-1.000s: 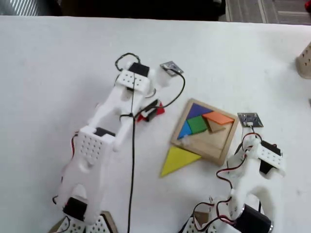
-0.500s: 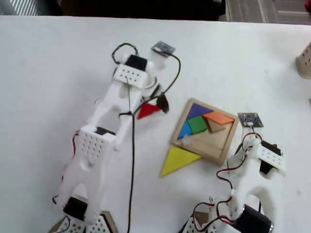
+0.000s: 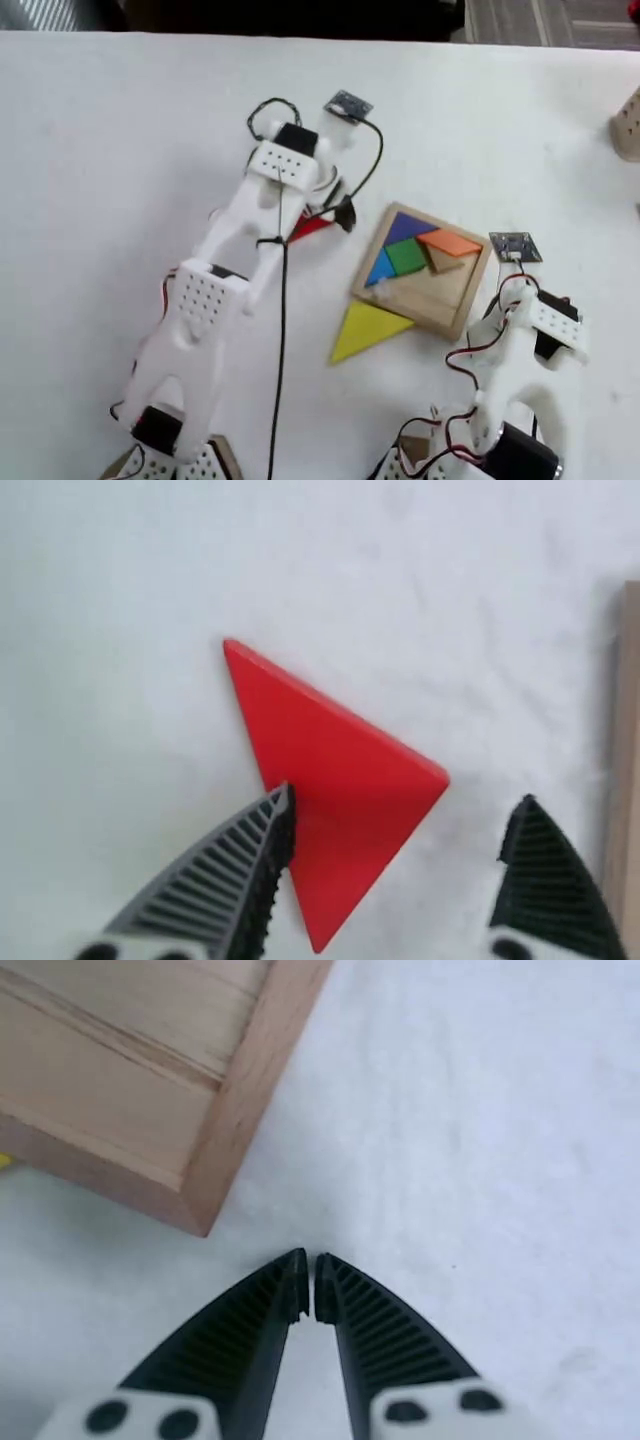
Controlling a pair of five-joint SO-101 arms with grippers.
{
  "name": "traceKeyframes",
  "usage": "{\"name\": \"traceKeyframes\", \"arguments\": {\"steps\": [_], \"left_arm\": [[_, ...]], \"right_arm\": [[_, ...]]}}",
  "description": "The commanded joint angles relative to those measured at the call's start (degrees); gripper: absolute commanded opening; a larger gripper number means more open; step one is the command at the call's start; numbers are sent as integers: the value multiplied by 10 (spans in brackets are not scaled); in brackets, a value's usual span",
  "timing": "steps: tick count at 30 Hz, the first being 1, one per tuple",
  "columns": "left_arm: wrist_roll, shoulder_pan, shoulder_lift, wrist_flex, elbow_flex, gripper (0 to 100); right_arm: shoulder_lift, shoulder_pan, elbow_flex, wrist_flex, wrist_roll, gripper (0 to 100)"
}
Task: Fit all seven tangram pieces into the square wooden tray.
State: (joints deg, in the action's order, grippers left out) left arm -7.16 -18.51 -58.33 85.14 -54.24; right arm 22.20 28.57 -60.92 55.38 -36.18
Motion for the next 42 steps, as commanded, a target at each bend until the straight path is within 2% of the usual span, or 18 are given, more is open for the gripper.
{"name": "traceKeyframes", "arguments": {"steps": [1,14,23,29,31,36,42], "left_arm": [[4,8,7,4,-36,283],[-32,20,4,66,-118,283],[-27,28,3,72,-114,279],[-29,49,11,140,-120,274],[-28,44,12,163,-134,230],[-25,32,46,174,-111,23],[-26,22,205,171,98,20]], "right_arm": [[7,-4,3,-5,-8,18],[7,-4,3,-5,-8,18],[7,-4,3,-5,-8,18],[7,-5,3,-5,-8,18],[7,-5,3,-5,-8,18],[7,-5,3,-5,-8,18],[7,-5,3,-5,-6,18]]}}
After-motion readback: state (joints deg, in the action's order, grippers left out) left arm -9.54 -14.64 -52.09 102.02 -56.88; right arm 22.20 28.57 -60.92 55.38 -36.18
